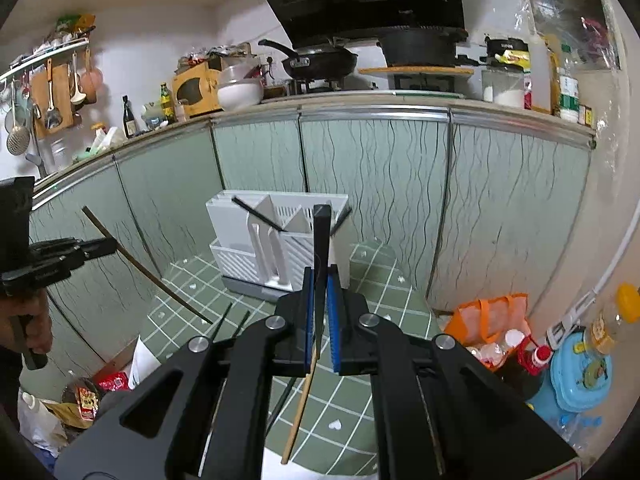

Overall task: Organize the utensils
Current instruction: 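Lower both held chopsticks toward the holder compartments, then open both tools to drop the chopsticks into the holder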

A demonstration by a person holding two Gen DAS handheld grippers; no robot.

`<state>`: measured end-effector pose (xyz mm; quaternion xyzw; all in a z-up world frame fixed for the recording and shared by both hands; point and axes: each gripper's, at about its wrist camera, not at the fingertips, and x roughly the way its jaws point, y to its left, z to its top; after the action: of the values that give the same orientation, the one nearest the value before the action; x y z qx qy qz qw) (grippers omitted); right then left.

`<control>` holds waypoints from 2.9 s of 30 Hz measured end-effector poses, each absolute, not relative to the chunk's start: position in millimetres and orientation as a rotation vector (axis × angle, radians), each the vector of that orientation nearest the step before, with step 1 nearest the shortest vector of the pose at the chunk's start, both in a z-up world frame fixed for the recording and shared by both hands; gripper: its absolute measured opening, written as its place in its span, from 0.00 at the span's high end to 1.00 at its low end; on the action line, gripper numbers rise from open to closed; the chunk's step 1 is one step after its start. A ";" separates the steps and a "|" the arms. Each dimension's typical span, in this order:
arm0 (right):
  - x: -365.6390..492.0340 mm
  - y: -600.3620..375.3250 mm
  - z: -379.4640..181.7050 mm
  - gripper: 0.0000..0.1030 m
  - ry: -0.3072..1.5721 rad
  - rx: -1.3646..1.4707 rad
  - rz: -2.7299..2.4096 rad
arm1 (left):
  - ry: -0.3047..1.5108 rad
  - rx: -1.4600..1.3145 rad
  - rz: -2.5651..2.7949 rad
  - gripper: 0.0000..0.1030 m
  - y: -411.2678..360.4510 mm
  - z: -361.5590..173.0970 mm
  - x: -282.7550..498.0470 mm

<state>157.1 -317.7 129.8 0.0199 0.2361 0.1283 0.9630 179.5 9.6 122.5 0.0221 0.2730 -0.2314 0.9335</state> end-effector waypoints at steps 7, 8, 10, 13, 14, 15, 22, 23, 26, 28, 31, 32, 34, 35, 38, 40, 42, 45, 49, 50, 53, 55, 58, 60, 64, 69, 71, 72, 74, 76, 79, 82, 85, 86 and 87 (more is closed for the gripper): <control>171.7 -316.3 158.9 0.94 0.454 0.050 0.297 | 0.550 0.061 -0.497 0.92 -8.9 142.7 195.8; 173.6 -316.1 161.8 0.94 0.450 0.050 0.300 | 0.547 0.063 -0.501 0.92 -11.7 145.9 198.4; 178.1 -315.9 167.5 0.94 0.446 0.054 0.306 | 0.542 0.067 -0.510 0.92 -16.7 152.1 203.8; 186.6 -315.1 175.1 0.94 0.443 0.057 0.314 | 0.536 0.062 -0.527 0.92 -24.0 161.9 213.9; 189.2 -313.8 177.0 0.94 0.442 0.053 0.315 | 0.534 0.056 -0.536 0.92 -25.9 165.4 218.0; 193.0 -312.8 180.0 0.94 0.441 0.048 0.317 | 0.533 0.052 -0.540 0.92 -28.3 168.4 221.5; 215.4 -311.9 197.6 0.94 0.429 0.049 0.325 | 0.523 0.027 -0.565 0.92 -43.8 189.9 246.6; 218.9 -312.4 199.4 0.94 0.427 0.050 0.324 | 0.522 0.030 -0.565 0.92 -46.0 192.0 249.7; 230.0 -312.8 205.3 0.94 0.420 0.051 0.324 | 0.513 0.033 -0.565 0.92 -53.5 198.7 261.3; 238.0 -313.3 208.7 0.94 0.413 0.049 0.322 | 0.512 0.028 -0.566 0.92 -55.4 201.7 269.0; 252.2 -315.3 213.6 0.94 0.407 0.056 0.324 | 0.508 0.030 -0.564 0.92 -59.7 203.8 280.4; 256.3 -315.4 214.1 0.94 0.406 0.056 0.325 | 0.507 0.031 -0.562 0.92 -61.1 203.8 283.6; 265.2 -315.4 213.7 0.94 0.408 0.055 0.324 | 0.506 0.031 -0.563 0.92 -64.0 203.7 291.4; 269.9 -315.1 212.8 0.94 0.409 0.053 0.323 | 0.506 0.032 -0.563 0.92 -65.4 202.7 296.4; 283.0 -314.6 208.7 0.94 0.415 0.048 0.321 | 0.508 0.035 -0.565 0.92 -68.4 199.0 305.6; 292.3 -314.0 202.6 0.94 0.424 0.051 0.321 | 0.518 0.040 -0.561 0.92 -70.7 193.5 314.9; 302.6 -313.7 195.0 0.94 0.437 0.053 0.321 | 0.526 0.038 -0.559 0.92 -72.2 187.6 323.6; 315.5 -314.0 182.6 0.94 0.457 0.059 0.322 | 0.541 0.030 -0.558 0.92 -74.4 176.3 334.6; 327.9 -320.0 166.8 0.94 0.484 0.091 0.328 | 0.559 0.031 -0.556 0.92 -79.2 161.9 345.6; 330.1 -321.0 163.5 0.94 0.489 0.098 0.329 | 0.563 0.034 -0.556 0.92 -80.4 157.4 348.4; 337.4 -325.5 153.5 0.94 0.507 0.119 0.331 | 0.583 0.034 -0.559 0.92 -83.7 146.6 353.8; 341.2 -325.5 146.7 0.94 0.515 0.116 0.325 | 0.586 0.049 -0.546 0.92 -85.7 140.2 355.1; 343.4 -319.7 137.5 0.91 0.534 0.059 0.307 | 0.582 0.058 -0.537 0.90 -86.7 133.1 356.1; 341.5 -318.1 133.0 0.72 0.545 0.032 0.297 | 0.566 0.074 -0.512 0.79 -86.3 131.0 353.1; 328.7 -320.3 130.9 0.31 0.526 -0.002 0.280 | 0.481 0.060 -0.484 0.08 -78.6 136.9 340.1; 307.6 -323.9 132.6 0.09 0.508 -0.041 0.256 | 0.486 0.072 -0.438 0.05 -71.8 142.1 328.6; 300.5 -323.1 133.7 0.08 0.509 -0.062 0.259 | 0.483 0.077 -0.437 0.04 -69.7 143.9 321.6; 296.7 -322.4 133.7 0.08 0.511 -0.071 0.259 | 0.482 0.081 -0.433 0.04 -68.2 144.2 316.6; 286.8 -322.4 133.8 0.08 0.509 -0.078 0.254 | 0.481 0.082 -0.435 0.04 -65.4 144.1 307.5; 277.7 -323.6 134.5 0.08 0.511 -0.071 0.254 | 0.477 0.094 -0.431 0.04 -63.3 143.6 296.1; 264.9 -324.4 134.6 0.08 0.509 -0.057 0.252 | 0.475 0.109 -0.422 0.04 -60.2 142.1 281.0; 251.2 -322.0 133.9 0.08 0.506 -0.052 0.259 | 0.472 0.121 -0.415 0.04 -56.3 140.5 266.2; 237.9 -318.9 132.1 0.08 0.503 -0.051 0.268 | 0.460 0.131 -0.401 0.04 -52.5 139.7 249.5; 234.3 -318.0 131.8 0.08 0.502 -0.051 0.269 | 0.458 0.132 -0.399 0.04 -51.5 139.3 246.1; 230.6 -316.8 131.1 0.08 0.502 -0.053 0.268 | 0.456 0.136 -0.396 0.04 -50.7 138.9 240.2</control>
<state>230.6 -316.8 131.1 -0.0259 0.2475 0.1322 0.9595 240.2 -50.7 138.9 0.0667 0.2244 -0.1949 0.9525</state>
